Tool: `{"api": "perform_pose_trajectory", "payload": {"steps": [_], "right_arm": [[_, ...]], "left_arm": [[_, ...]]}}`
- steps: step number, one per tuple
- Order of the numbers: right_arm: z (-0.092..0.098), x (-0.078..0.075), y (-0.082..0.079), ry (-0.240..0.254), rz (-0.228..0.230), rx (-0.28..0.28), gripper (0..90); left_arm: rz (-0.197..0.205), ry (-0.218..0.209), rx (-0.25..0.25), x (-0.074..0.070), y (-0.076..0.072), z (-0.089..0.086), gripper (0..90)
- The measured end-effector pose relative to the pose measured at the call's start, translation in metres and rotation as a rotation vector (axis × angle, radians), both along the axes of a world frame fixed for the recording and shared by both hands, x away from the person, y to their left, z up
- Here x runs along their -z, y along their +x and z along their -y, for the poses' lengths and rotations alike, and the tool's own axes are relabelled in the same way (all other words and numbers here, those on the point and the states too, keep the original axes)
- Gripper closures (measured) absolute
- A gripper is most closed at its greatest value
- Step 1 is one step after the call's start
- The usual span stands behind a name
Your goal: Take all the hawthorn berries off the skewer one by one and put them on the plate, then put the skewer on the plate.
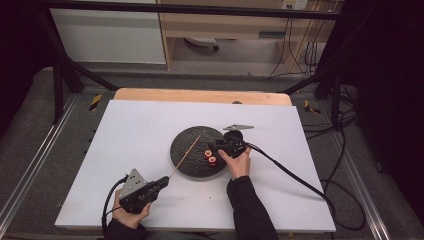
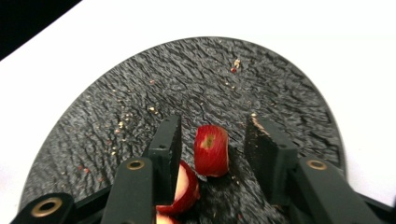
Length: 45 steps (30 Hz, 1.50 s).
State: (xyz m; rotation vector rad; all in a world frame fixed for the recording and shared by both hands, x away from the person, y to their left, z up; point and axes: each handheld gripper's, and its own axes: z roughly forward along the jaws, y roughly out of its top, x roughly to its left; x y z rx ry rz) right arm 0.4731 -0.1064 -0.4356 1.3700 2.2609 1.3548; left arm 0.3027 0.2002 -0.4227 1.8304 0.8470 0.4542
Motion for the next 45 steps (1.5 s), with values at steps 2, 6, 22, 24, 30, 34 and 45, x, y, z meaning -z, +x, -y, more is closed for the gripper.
{"api": "perform_pose_trajectory", "payload": {"steps": [2,6,22,24,30,34,45], "right_arm": [[0.004,-0.004,-0.004,0.004,0.015,-0.004,51.6],[0.012,-0.012,-0.015,0.004,0.038,-0.027,40.3],[0.058,-0.013,-0.064,-0.047,0.095,-0.078,4.9],[0.064,-0.011,-0.069,-0.055,0.097,-0.08,4.1],[0.082,-0.004,-0.083,-0.088,0.106,-0.084,1.3],[0.095,0.002,-0.092,-0.11,0.103,-0.078,0.9],[0.12,0.008,-0.107,-0.121,0.104,-0.058,0.7]], "left_arm": [[-0.002,-0.001,-0.001,0.0,0.0,0.0,88.4],[-0.007,-0.001,-0.003,0.0,0.001,0.0,88.5],[-0.04,0.011,-0.012,-0.002,0.009,0.003,88.5],[-0.046,0.018,-0.011,-0.003,0.011,0.004,88.4],[-0.064,0.032,-0.019,-0.007,0.02,0.006,88.5],[-0.071,0.037,-0.025,-0.011,0.028,0.01,88.4],[-0.101,0.063,-0.054,-0.025,0.058,0.028,88.4]]}}
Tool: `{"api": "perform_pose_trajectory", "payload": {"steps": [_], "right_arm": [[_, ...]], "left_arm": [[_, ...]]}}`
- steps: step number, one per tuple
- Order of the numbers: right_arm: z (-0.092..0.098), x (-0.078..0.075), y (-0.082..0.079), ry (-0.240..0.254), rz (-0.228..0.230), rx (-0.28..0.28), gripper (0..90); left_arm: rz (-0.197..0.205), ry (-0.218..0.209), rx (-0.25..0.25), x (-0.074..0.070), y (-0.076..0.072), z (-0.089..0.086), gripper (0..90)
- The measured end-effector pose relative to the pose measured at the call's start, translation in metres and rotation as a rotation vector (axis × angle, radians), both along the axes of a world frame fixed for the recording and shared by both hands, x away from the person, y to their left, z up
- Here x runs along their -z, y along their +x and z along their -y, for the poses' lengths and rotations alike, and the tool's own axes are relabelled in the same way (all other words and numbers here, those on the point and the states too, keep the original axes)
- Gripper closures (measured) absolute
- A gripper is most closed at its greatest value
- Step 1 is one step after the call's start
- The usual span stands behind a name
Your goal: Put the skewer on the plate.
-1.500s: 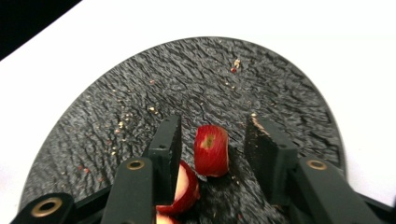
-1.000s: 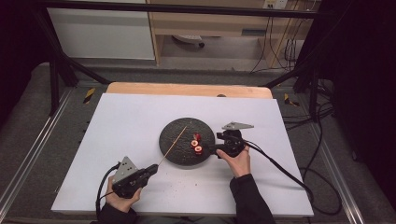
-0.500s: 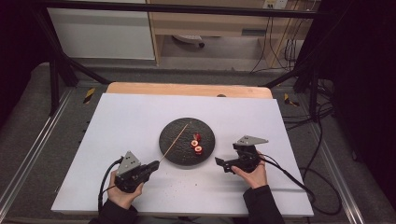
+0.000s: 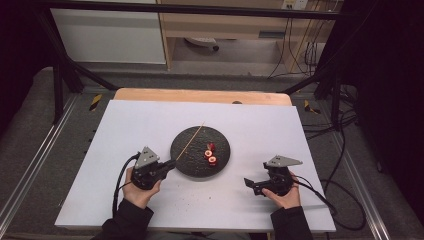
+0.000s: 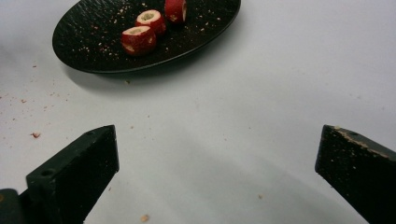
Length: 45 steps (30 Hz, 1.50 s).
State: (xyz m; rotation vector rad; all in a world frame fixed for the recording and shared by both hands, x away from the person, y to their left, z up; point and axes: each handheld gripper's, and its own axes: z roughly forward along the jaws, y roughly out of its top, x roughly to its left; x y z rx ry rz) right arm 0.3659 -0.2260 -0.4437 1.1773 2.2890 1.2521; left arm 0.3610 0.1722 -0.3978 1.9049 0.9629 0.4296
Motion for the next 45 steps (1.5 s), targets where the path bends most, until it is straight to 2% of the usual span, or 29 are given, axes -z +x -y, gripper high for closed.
{"api": "perform_pose_trajectory", "payload": {"steps": [4,9,16,26,31,40,43,45], "right_arm": [[0.003,0.002,-0.004,0.0,-0.004,0.005,0.8],[0.004,0.004,-0.006,-0.027,0.004,-0.003,0.8],[0.004,0.004,-0.008,-0.033,0.006,-0.01,0.8],[0.004,0.006,-0.008,-0.033,0.0,-0.017,1.0],[0.003,0.007,-0.008,-0.038,-0.007,-0.018,1.1],[0.003,0.007,-0.008,-0.044,-0.003,-0.022,1.1],[0.003,0.007,-0.008,-0.04,-0.005,-0.02,0.9],[0.003,0.007,-0.008,-0.043,-0.003,-0.022,0.8]], "left_arm": [[-0.01,0.033,-0.006,0.0,0.012,0.011,88.4],[-0.031,0.066,-0.018,0.004,0.025,0.026,88.4],[-0.083,0.124,-0.047,0.017,0.046,0.044,88.4],[-0.137,0.189,-0.077,0.03,0.059,0.056,88.3],[-0.151,0.198,-0.081,0.035,0.063,0.058,88.3],[-0.144,0.201,-0.075,0.036,0.063,0.059,87.6],[-0.141,0.198,-0.056,0.034,0.061,0.057,82.5],[-0.138,0.181,-0.042,0.031,0.059,0.054,76.9]]}}
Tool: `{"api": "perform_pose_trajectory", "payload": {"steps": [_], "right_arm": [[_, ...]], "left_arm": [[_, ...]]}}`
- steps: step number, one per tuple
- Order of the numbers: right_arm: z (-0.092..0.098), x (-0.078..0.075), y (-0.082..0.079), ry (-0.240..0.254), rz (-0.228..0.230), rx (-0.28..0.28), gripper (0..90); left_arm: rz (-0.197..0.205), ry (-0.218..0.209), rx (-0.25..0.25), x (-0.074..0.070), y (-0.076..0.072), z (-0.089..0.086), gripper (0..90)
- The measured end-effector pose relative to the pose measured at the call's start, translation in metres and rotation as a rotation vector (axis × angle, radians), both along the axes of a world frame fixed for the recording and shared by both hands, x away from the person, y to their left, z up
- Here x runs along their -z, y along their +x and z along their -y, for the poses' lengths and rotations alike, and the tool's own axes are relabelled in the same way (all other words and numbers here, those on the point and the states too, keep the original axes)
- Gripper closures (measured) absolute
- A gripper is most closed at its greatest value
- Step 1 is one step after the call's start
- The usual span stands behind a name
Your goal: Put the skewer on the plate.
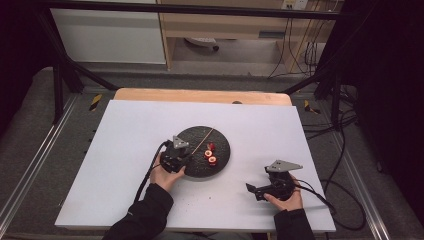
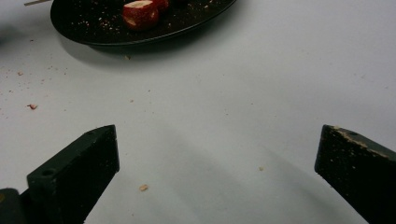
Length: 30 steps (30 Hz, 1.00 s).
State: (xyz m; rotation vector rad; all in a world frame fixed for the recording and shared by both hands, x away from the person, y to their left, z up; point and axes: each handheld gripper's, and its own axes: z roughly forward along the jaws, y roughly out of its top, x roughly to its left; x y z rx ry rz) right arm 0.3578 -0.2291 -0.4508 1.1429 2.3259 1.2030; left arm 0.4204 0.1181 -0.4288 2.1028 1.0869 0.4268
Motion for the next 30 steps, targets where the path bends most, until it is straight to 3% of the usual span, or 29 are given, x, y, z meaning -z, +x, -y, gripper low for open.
{"api": "perform_pose_trajectory", "payload": {"steps": [5,8,14,19,26,30], "right_arm": [[-0.001,0.001,-0.001,-0.017,0.004,-0.006,0.7],[-0.001,0.001,-0.001,-0.014,0.002,-0.005,0.7],[-0.001,0.001,-0.001,-0.01,0.003,-0.007,0.7],[-0.001,0.001,-0.001,-0.013,0.002,-0.012,0.7],[0.0,0.0,-0.002,-0.007,0.004,-0.014,0.7],[0.0,0.0,-0.002,-0.005,0.001,-0.014,0.7]], "left_arm": [[0.035,-0.02,0.037,-0.009,-0.008,-0.01,60.1],[0.036,-0.029,0.066,-0.012,-0.013,-0.018,49.4],[0.042,-0.026,0.113,-0.014,-0.027,-0.04,31.4],[0.063,-0.035,0.124,-0.011,-0.042,-0.063,17.8],[0.094,-0.05,0.108,0.001,-0.064,-0.098,8.0],[0.091,-0.065,0.1,0.01,-0.073,-0.111,5.3]]}}
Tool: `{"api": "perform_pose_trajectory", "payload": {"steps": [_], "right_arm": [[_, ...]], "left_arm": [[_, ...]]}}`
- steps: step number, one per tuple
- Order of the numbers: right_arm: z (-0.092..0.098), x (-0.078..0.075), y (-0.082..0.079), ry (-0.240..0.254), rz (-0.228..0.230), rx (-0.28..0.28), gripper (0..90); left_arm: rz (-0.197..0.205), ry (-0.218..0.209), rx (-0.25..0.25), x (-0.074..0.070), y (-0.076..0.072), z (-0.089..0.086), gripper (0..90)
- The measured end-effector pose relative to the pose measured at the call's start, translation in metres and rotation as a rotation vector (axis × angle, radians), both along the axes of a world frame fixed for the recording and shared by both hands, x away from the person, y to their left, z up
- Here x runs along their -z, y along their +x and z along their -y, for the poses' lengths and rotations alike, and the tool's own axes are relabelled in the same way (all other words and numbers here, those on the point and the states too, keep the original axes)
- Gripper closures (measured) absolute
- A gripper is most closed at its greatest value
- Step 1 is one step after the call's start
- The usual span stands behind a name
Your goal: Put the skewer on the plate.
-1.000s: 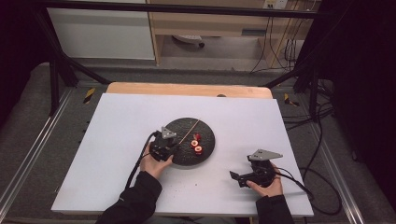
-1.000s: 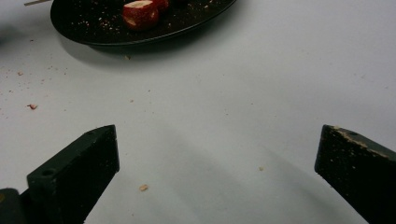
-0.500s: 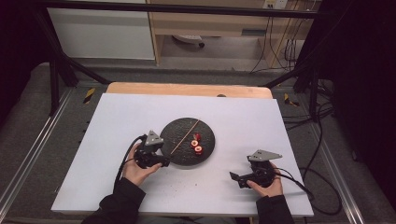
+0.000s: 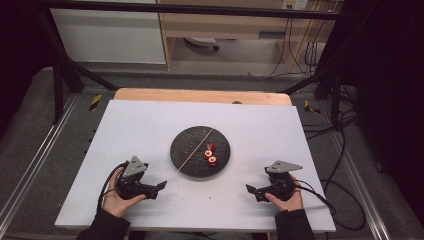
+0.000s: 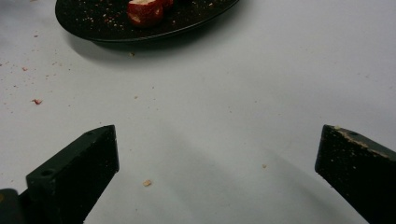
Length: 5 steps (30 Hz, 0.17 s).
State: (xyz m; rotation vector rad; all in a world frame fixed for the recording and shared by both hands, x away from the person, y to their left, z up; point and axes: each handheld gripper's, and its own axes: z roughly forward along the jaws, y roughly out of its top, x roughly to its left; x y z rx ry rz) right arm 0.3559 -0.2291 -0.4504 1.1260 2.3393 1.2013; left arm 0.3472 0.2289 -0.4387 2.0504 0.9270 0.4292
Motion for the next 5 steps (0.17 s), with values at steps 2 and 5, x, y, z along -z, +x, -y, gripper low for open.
{"api": "perform_pose_trajectory", "payload": {"steps": [2,5], "right_arm": [[0.0,-0.0001,0.0,0.004,0.001,0.001,0.7],[0.0002,-0.0006,-0.0002,0.009,-0.002,-0.001,0.7]], "left_arm": [[-0.005,-0.003,-0.006,0.0034,-0.0017,-0.0037,5.3],[-0.01,0.004,-0.004,0.0057,-0.0024,-0.0057,5.0]]}}
